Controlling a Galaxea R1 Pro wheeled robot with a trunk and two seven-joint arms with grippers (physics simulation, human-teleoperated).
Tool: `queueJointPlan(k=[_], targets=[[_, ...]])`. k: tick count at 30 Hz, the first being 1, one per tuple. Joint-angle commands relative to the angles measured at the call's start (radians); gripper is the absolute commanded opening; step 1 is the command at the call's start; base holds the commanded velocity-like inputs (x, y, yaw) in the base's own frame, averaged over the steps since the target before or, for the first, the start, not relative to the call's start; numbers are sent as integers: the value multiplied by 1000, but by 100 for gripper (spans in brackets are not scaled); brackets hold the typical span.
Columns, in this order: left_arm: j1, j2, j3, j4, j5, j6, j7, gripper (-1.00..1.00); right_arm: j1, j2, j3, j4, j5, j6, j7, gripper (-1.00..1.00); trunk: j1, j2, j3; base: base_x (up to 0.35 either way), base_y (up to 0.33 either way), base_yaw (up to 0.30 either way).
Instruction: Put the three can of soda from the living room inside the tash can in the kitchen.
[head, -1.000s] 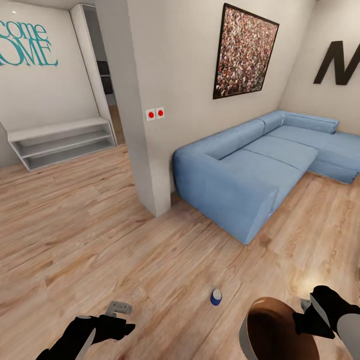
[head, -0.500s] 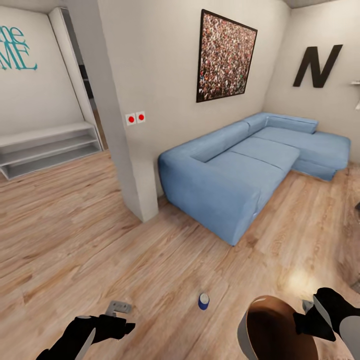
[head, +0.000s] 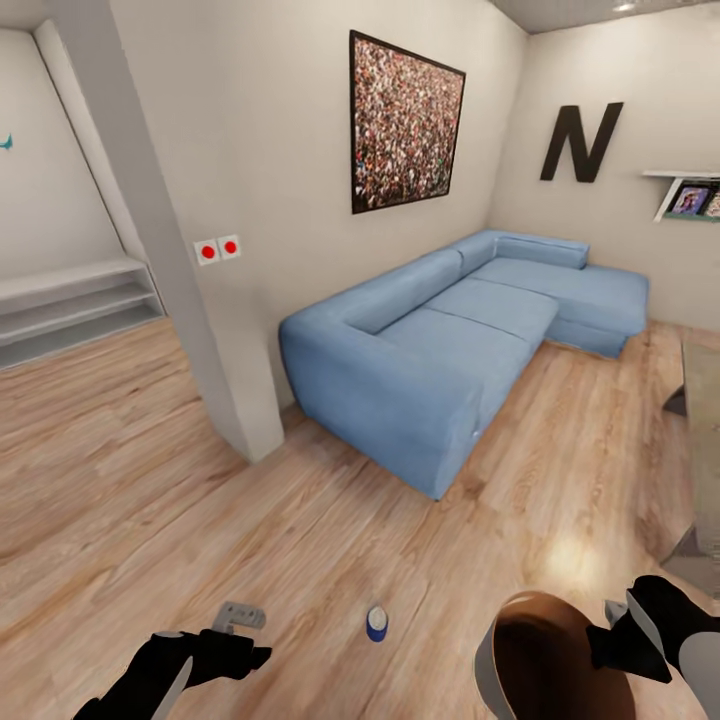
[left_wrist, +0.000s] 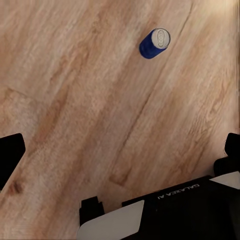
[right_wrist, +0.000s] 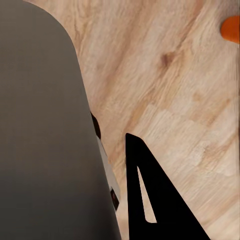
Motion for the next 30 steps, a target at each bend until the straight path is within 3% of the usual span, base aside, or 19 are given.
queueJointPlan(k=[1,17,30], targets=[[0,0,0,0,0,0,0,100,0,0,-3,0,-14,2,1,-100,0,0,1,183,-233,-171],[0,0,1,0,0,0,1,100,0,3,-2,2,-14,-18,6,-100,0,0,22,110,-215,-165],[0,0,2,0,0,2,-3,100,0,3,-2,2,-14,-17,11,-100,0,0,38,-99,192,-158]])
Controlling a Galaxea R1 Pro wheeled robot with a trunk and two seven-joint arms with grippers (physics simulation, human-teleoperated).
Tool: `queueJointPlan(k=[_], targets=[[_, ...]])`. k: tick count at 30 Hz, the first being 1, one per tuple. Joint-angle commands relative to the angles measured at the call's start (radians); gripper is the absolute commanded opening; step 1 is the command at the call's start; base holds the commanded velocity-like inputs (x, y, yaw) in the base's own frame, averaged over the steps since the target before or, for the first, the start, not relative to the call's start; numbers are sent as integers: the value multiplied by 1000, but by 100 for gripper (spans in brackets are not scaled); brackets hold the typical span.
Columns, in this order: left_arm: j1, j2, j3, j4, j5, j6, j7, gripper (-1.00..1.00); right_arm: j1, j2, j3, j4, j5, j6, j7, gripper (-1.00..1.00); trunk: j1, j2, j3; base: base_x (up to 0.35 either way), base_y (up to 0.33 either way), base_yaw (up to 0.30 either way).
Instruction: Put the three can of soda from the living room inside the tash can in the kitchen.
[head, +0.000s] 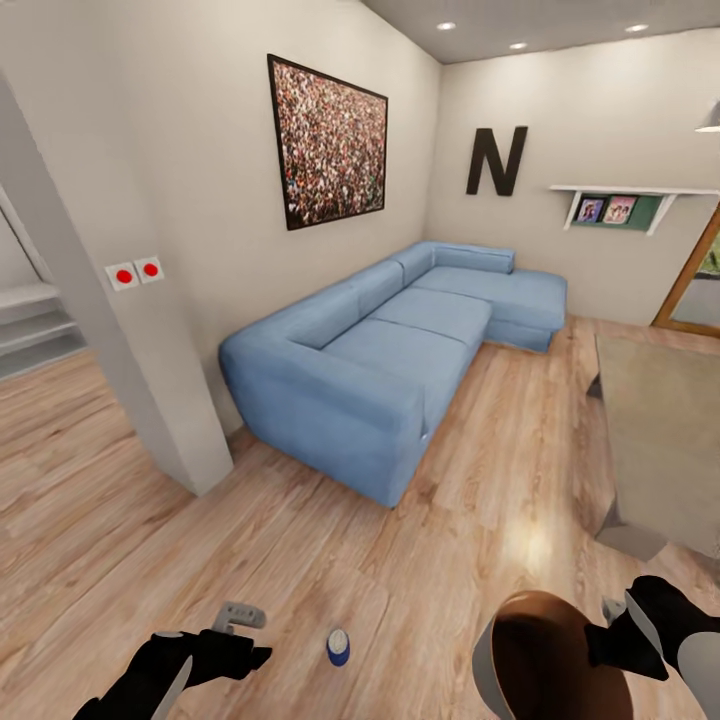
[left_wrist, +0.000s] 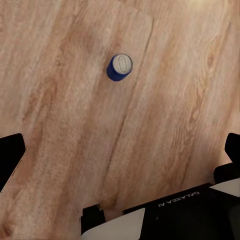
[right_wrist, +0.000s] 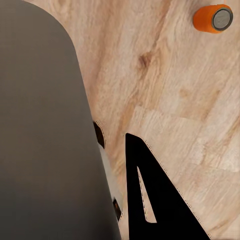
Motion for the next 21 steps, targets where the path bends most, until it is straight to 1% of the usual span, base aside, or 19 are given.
queueJointPlan(k=[1,10,13,16,18,21], targets=[[0,0,0,0,0,0,0,100,0,0,-5,0,-18,2,1,-100,0,0,1,-48,292,-157],[0,-1,-4,0,-2,0,1,100,0,0,-5,0,-18,2,3,-100,0,0,13,-12,303,-156],[0,-1,-5,0,-3,0,2,100,0,-1,-5,0,-18,2,5,-100,0,0,15,75,300,-108],[0,-1,-6,0,-3,-1,3,100,7,2,-1,-4,-17,0,8,-100,0,0,16,241,167,-25],[0,-1,-7,0,-3,-2,3,100,26,1,-2,-10,-19,-5,9,-100,0,0,16,260,69,-10],[0,-1,-7,0,-1,-3,4,100,38,0,-3,-8,-20,-45,12,-100,0,0,16,106,22,-3]])
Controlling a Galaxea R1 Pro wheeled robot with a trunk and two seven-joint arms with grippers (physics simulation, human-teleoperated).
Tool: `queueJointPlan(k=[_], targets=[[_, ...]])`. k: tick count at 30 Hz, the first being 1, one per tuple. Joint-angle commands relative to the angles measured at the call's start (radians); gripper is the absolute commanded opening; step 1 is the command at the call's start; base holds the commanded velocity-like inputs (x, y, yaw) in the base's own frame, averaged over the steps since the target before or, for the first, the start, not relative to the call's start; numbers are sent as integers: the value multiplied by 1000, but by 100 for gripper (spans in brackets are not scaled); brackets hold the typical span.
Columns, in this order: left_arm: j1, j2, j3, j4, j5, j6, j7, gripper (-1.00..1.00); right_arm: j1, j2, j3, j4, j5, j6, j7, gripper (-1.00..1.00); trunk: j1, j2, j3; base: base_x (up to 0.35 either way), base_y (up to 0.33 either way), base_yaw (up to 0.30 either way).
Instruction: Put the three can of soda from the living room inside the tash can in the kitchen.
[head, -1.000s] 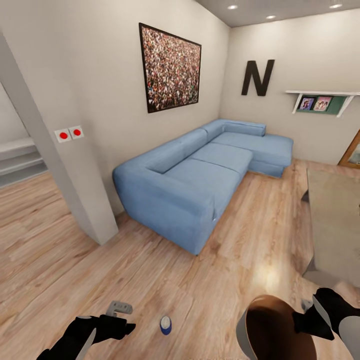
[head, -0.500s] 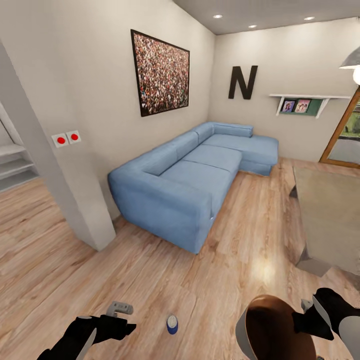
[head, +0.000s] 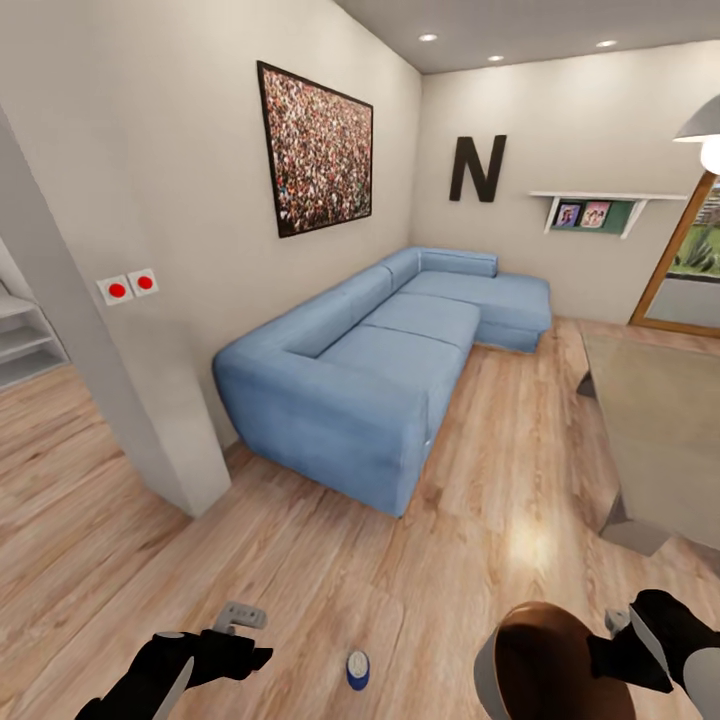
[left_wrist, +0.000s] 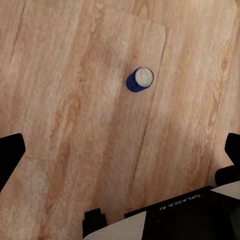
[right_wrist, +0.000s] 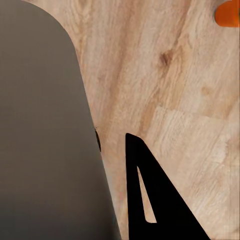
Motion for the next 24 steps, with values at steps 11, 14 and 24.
queueJointPlan(k=[11,14,24], targets=[[0,0,2,-1,5,-1,0,100,4,6,-7,3,-25,-11,0,-100,0,0,0,62,-85,-83],[1,0,2,-1,4,-2,0,100,4,3,-8,5,-25,-11,0,-100,0,0,0,107,61,-224],[1,0,2,0,0,-1,-1,100,4,1,-8,5,-25,-11,0,-100,0,0,0,250,-13,-235]])
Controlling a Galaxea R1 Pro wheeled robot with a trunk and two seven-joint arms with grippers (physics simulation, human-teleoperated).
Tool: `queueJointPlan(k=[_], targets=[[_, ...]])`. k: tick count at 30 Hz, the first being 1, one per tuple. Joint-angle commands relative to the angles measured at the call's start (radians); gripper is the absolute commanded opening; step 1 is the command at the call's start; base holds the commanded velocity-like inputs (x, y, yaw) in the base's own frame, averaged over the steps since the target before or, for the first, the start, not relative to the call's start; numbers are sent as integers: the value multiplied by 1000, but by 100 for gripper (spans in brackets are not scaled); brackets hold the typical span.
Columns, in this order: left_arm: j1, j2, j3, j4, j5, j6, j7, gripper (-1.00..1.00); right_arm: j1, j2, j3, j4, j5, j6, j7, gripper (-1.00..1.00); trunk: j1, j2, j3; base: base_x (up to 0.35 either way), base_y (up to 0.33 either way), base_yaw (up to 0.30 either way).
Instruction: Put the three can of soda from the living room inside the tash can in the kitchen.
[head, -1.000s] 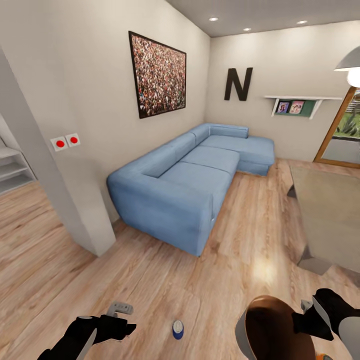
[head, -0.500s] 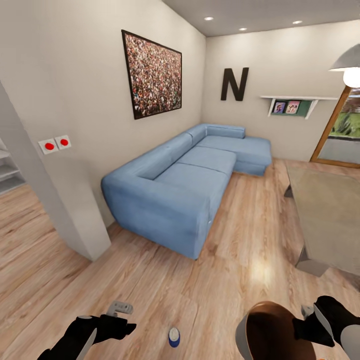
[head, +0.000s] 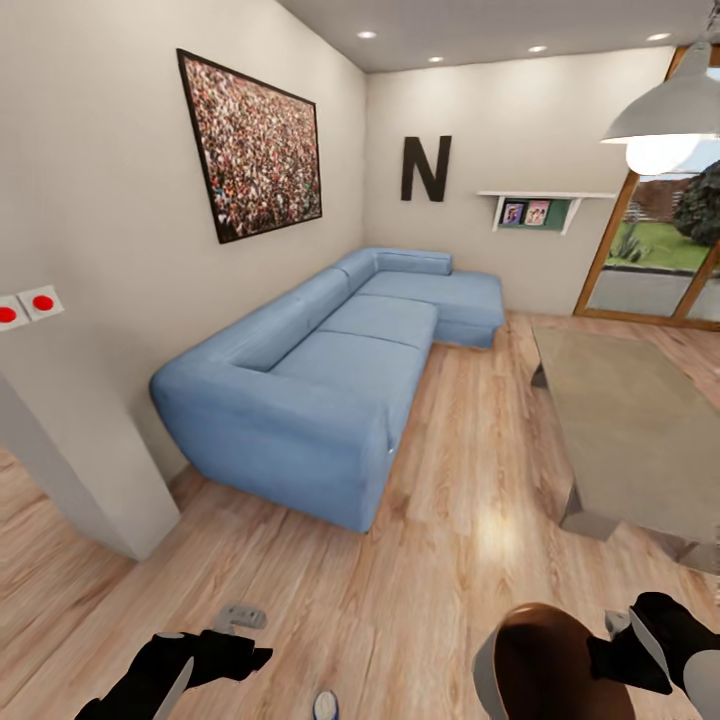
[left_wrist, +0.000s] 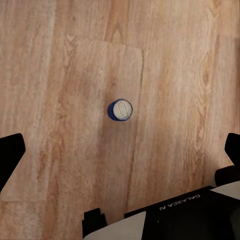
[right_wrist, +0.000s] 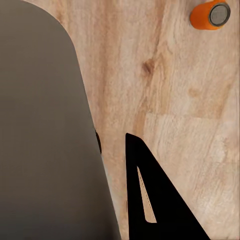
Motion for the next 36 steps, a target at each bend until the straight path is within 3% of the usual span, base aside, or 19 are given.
queueJointPlan(k=[1,26,36], targets=[[0,0,0,0,0,0,0,100,0,0,-3,1,-22,4,1,-100,0,0,0,141,-63,-180],[0,0,3,0,2,0,2,100,0,4,-2,-1,-20,4,-2,-100,0,0,12,14,-3,-18],[0,0,2,0,0,2,2,100,0,3,-2,1,-21,4,0,-100,0,0,27,-75,190,0]])
